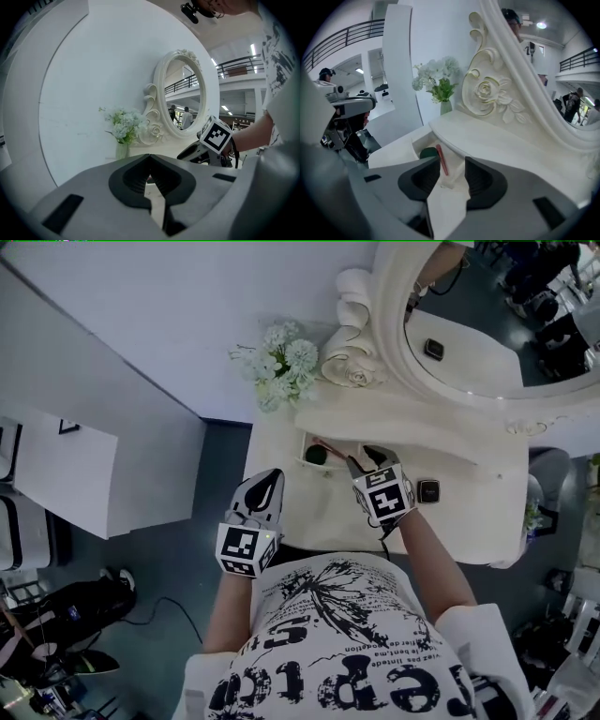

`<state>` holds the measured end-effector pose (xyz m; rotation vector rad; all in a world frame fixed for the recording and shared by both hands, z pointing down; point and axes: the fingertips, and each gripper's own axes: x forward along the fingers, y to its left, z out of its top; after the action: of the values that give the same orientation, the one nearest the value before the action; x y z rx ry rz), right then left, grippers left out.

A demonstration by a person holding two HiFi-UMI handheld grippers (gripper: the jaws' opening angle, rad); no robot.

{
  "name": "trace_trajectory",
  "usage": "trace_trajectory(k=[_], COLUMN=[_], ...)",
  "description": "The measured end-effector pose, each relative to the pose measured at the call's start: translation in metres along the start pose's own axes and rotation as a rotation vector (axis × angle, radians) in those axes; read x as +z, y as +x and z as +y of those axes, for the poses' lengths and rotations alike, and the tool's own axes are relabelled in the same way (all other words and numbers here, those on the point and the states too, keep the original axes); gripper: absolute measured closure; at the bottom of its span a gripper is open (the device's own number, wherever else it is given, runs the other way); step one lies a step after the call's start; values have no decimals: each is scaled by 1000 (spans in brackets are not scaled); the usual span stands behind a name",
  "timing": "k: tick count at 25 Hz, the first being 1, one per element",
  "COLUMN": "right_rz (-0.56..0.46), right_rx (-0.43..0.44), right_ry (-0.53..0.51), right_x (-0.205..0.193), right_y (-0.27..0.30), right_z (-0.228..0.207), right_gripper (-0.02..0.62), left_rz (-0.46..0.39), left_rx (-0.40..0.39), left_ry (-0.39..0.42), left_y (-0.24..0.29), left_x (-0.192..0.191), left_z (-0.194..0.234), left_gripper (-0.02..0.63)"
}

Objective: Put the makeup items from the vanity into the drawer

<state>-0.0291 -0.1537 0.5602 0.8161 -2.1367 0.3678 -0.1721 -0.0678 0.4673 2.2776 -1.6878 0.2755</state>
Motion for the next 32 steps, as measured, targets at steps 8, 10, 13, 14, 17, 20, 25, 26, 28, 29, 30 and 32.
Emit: trace_trajectory(k=[8,10,13,14,17,20,25,26,28,29,30,32], right_rz=[15,28,32,36,67,99,133,142,166,179,187,189], right_rx=[-197,-233,-264,-268,-283,-279,-272,-274,-274,-271,-268,-261], right_ry=[232,283,367,390,433,461,479,478,479,481,486,495], right_x=[-86,-111,-143,-153,-180,-202,-215,-217,-223,-225,-227,-228], right_y=[-54,-66,-78,-81,-82,-76,-61,-58,-53,-52,-50,-48], right_z=[-74,-87,-103,-108,-122,-129,-135,-136,-138,-139,-139,-140], right_gripper=[385,375,341,330,307,290,270,267,265,265,267,267], left_rz=[17,30,53,60,74,91,126,130,139,142,144,144], left_rx=[-207,-260,-318,-332,-361,-369,-352,-344,-332,-329,-327,-323], left_ry=[42,57,72,77,90,93,95,92,86,85,86,86], left_y=[56,68,84,88,101,108,116,116,115,115,115,116], left_x=[8,7,2,1,-1,-4,-14,-16,-19,-20,-20,-21], left_z=[-69,-90,-118,-127,-148,-160,-164,-164,-164,-164,-164,-163], left_gripper=[586,586,587,588,586,586,587,588,587,587,586,586])
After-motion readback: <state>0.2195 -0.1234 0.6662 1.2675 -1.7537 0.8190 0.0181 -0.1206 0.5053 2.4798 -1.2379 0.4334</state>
